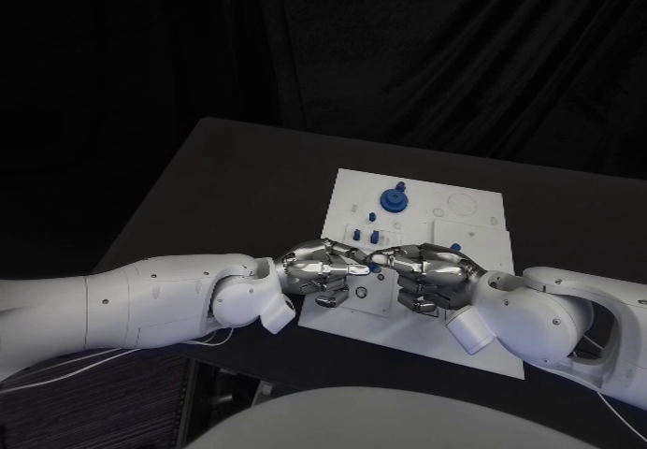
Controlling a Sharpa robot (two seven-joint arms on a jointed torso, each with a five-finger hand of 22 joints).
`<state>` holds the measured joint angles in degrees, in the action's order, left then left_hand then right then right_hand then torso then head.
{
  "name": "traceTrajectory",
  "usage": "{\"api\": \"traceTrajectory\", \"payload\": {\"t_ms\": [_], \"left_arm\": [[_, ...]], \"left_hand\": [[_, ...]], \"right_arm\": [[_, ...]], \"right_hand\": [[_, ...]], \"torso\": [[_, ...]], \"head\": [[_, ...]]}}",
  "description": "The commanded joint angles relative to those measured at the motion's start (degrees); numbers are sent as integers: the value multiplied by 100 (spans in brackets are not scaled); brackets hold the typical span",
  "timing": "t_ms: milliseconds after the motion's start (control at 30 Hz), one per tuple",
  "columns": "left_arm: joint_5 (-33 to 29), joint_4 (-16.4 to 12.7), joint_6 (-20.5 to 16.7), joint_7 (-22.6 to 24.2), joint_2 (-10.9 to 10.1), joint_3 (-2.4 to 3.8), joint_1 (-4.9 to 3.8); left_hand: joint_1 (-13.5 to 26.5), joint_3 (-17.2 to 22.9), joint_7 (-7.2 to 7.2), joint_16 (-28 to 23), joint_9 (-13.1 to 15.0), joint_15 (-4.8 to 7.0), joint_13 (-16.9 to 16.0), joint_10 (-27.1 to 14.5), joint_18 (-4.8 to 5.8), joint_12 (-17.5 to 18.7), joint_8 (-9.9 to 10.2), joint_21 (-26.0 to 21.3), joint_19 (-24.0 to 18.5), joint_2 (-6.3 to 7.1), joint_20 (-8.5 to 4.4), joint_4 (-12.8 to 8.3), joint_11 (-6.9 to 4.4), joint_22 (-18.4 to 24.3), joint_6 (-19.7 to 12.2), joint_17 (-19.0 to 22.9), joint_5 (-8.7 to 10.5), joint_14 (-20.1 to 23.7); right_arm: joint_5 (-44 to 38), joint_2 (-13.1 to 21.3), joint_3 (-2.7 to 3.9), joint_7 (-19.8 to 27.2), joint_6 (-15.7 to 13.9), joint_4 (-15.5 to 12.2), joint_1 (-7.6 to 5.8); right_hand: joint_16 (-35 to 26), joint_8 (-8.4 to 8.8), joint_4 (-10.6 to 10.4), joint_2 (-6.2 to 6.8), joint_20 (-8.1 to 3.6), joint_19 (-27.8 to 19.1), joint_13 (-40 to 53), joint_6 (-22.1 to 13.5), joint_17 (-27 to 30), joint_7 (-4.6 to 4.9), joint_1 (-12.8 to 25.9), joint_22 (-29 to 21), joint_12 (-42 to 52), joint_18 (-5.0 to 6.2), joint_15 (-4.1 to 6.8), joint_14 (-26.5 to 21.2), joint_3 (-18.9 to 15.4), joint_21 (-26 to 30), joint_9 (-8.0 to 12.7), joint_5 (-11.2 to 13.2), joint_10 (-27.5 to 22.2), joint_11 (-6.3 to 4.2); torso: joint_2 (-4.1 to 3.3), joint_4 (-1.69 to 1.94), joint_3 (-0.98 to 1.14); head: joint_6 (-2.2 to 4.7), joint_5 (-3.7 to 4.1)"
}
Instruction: Assemble the parts on the task board
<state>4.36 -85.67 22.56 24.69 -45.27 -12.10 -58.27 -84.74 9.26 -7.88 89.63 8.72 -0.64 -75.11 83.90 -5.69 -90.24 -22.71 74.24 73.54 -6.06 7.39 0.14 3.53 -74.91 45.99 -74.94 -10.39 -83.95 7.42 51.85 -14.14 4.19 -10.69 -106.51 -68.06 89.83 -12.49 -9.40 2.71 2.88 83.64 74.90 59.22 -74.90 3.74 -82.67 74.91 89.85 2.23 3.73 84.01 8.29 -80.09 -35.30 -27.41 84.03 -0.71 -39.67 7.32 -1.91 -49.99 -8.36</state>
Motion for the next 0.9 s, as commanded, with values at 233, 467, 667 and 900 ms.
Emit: {"api": "traceTrajectory", "payload": {"t_ms": [233,467,667,900], "left_arm": [[-30,16,148,40,23,4,13],[-30,22,127,59,33,4,13],[-30,26,48,88,38,4,14],[-30,25,-27,87,46,4,15]], "left_hand": [[-81,-36,-35,37,-22,-55,-1489,610,82,24,149,-6,6,12,19,-14,50,-694,12,-1506,-75,-605],[-98,-30,-30,37,-3,-58,-1489,610,80,24,178,-11,2,-13,25,-28,47,-695,125,-1506,-99,-605],[-118,-47,14,37,99,-44,-1489,610,78,24,146,-16,1,-54,19,-55,24,-700,397,-1506,-112,-605],[-157,-70,42,37,251,-24,-1489,610,85,24,77,9,34,-83,0,-111,6,-718,616,-1506,-176,-605]], "right_arm": [[17,4,1,-45,86,18,1],[17,4,1,-85,106,28,1],[17,3,1,-128,120,31,1],[17,1,1,-153,130,31,1]], "right_hand": [[17,-44,-5,-58,18,-9,1510,-21,-1510,-12,-16,1164,15,35,-32,599,-56,17,4,45,597,41],[17,-67,-23,-94,20,-13,1510,-41,-1510,-11,-44,1161,15,36,-34,599,-139,22,24,120,597,42],[17,-74,-29,-104,21,-14,1510,-46,-1510,-11,-50,1161,15,37,-34,599,-161,24,30,140,597,43],[17,-86,-33,-128,21,-14,1510,-55,-1510,-12,-73,1161,15,37,-34,599,-196,23,42,177,597,42]], "torso": [[2,-1,3],[-1,-5,2],[-2,-1,1],[1,-3,-2]], "head": [[-1,2],[-1,-2],[-1,4],[-1,-5]]}}
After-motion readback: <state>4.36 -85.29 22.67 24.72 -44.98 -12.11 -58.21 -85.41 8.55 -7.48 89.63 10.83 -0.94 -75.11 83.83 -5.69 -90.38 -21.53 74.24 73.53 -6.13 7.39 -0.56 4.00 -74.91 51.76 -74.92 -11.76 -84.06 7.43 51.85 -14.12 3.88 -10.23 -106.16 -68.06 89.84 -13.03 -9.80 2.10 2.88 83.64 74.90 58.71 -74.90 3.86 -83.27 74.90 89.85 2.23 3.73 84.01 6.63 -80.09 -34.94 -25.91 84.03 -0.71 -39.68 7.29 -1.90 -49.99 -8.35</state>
